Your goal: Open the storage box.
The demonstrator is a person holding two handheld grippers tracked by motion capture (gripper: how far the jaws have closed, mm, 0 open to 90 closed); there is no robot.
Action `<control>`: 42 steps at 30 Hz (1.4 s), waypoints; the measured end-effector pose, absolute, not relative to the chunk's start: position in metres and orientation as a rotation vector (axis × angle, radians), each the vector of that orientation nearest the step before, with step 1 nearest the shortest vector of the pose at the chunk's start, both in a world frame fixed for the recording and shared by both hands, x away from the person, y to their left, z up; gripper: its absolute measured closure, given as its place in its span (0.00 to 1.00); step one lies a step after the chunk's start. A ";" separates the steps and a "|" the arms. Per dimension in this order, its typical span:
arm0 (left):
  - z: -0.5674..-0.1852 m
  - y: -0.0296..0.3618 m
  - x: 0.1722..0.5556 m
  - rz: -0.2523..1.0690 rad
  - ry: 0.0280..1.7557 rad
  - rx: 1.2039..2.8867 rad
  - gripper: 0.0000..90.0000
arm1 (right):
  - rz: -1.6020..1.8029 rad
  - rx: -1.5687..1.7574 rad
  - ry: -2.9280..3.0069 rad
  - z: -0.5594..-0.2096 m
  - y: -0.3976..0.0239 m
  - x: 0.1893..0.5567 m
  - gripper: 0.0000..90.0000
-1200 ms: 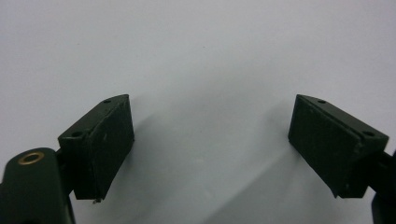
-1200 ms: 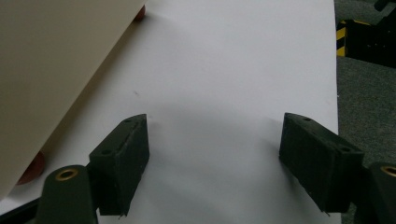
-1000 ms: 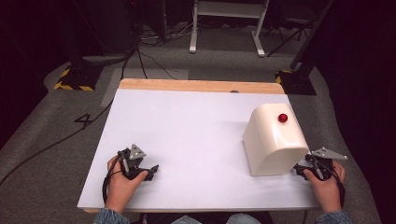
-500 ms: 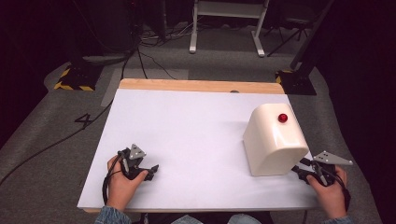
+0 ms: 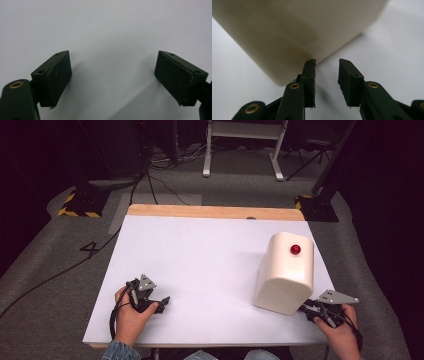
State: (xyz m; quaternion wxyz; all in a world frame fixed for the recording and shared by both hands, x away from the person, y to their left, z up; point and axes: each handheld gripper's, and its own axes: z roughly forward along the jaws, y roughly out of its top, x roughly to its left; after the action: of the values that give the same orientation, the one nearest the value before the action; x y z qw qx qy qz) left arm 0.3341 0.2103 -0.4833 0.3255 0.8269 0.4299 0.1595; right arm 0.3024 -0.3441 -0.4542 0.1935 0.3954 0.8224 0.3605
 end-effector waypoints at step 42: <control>-0.484 0.210 0.334 0.420 1.126 2.164 0.16 | 1.125 0.581 2.246 -0.471 -0.113 0.367 0.66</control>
State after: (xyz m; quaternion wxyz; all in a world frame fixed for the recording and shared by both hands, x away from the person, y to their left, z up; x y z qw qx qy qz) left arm 0.3340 0.2101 -0.4836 0.3271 0.8262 0.4298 0.1605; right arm 0.3673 -0.1134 -0.4712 0.2777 0.2165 0.8368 0.4192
